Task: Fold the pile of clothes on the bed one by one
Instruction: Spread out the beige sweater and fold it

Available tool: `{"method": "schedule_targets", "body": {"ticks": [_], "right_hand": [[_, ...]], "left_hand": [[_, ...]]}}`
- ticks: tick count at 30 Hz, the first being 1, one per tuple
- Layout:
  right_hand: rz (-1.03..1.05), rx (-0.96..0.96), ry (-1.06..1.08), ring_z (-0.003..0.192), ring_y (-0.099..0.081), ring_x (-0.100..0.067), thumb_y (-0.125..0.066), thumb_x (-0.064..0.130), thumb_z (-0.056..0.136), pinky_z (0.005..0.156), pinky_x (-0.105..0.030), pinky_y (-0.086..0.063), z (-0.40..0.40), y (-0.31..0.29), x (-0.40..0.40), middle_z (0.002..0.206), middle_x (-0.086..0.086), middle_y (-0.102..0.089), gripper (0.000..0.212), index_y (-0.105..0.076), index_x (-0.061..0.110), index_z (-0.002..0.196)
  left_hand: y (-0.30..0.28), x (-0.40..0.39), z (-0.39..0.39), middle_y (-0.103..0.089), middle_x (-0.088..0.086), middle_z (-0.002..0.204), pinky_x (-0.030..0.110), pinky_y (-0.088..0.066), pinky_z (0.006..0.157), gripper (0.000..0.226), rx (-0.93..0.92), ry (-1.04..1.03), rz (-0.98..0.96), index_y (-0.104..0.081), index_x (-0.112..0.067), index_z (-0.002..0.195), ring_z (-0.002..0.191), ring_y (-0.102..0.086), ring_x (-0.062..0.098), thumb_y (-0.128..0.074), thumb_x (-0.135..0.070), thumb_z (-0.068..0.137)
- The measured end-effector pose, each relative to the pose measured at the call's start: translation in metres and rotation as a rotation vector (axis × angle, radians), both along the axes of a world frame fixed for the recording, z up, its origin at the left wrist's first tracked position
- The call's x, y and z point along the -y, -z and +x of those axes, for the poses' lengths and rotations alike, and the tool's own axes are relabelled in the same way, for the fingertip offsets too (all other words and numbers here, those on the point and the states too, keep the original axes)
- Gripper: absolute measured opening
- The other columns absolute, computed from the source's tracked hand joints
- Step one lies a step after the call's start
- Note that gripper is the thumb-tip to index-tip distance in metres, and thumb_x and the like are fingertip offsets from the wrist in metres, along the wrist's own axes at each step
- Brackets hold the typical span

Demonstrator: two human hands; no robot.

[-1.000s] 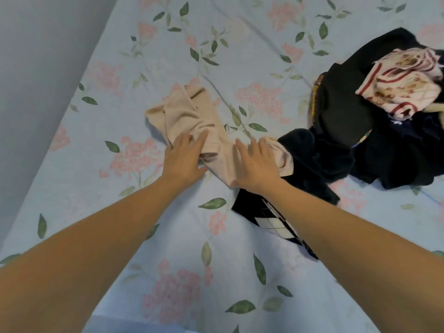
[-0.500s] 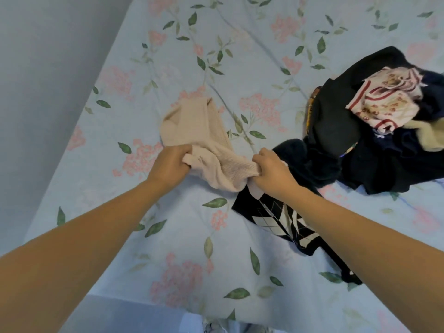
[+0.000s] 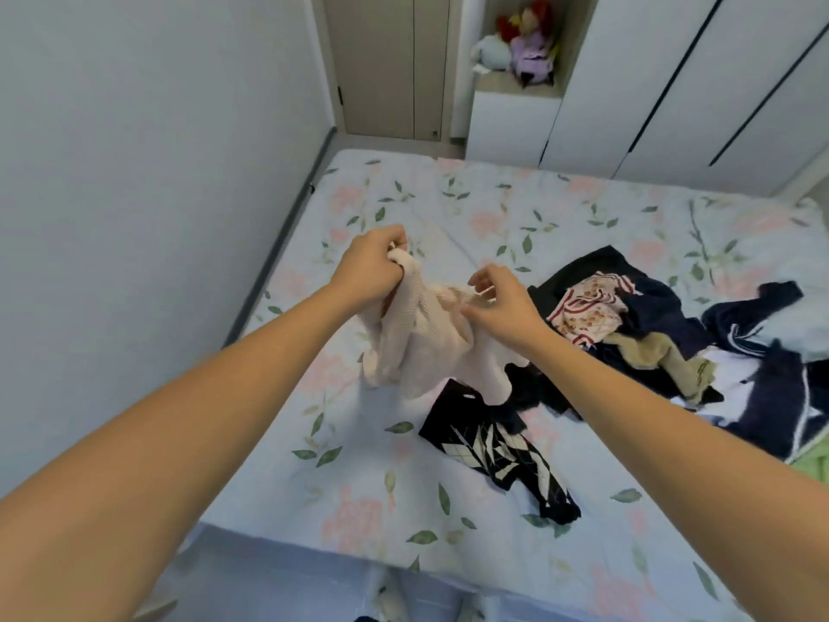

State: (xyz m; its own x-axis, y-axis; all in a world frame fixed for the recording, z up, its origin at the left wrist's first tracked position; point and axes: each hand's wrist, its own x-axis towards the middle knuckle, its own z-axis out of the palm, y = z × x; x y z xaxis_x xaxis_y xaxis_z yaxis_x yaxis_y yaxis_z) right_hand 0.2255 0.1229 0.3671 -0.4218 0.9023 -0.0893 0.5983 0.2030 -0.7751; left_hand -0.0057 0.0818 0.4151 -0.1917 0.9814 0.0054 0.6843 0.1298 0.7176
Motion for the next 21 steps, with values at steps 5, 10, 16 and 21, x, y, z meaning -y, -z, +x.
{"method": "schedule_targets", "body": {"ticks": [5, 10, 16, 21], "right_hand": [[-0.011, -0.228, -0.044, 0.093, -0.068, -0.014, -0.09, 0.043, 0.078, 0.078, -0.031, -0.059, -0.013, -0.12, 0.057, 0.108, 0.007, -0.065, 0.057, -0.055, 0.021, 0.117], [0.221, -0.164, 0.1, 0.084, -0.066, -0.021, -0.067, 0.015, 0.093, 0.08, -0.051, -0.058, -0.004, -0.166, 0.07, 0.088, 0.0, -0.068, 0.006, -0.064, 0.016, 0.098], [0.202, -0.269, 0.111, 0.075, -0.052, -0.015, -0.047, 0.009, 0.105, 0.064, -0.03, -0.041, 0.04, -0.22, 0.06, 0.082, 0.002, -0.059, 0.017, -0.059, 0.015, 0.094], [0.269, -0.095, -0.08, 0.077, -0.047, -0.005, -0.048, 0.023, 0.11, 0.069, -0.026, -0.035, 0.062, -0.245, 0.054, 0.087, 0.008, -0.053, 0.014, -0.053, 0.014, 0.1]], "left_hand": [[-0.127, 0.008, 0.041, -0.058, 0.006, 0.072, 0.034, -0.037, 0.061, 0.022, -0.084, 0.073, 0.072, -0.053, -0.018, 0.078, 0.067, -0.046, 0.024, -0.053, 0.004, 0.077], [-0.197, 0.028, 0.07, -0.054, -0.003, 0.067, 0.031, -0.032, 0.056, 0.019, -0.158, 0.132, 0.147, -0.056, -0.022, 0.078, 0.064, -0.046, 0.022, -0.061, -0.005, 0.083], [-0.232, 0.061, 0.061, -0.059, -0.01, 0.067, 0.028, -0.035, 0.06, 0.036, -0.168, 0.323, -0.058, -0.073, -0.026, 0.08, 0.064, -0.053, 0.011, -0.091, -0.056, 0.068], [-0.225, 0.066, 0.036, -0.066, -0.007, 0.07, 0.03, -0.047, 0.06, 0.026, -0.453, 0.365, -0.308, -0.066, -0.024, 0.072, 0.067, -0.063, 0.018, -0.088, -0.033, 0.061]]}}
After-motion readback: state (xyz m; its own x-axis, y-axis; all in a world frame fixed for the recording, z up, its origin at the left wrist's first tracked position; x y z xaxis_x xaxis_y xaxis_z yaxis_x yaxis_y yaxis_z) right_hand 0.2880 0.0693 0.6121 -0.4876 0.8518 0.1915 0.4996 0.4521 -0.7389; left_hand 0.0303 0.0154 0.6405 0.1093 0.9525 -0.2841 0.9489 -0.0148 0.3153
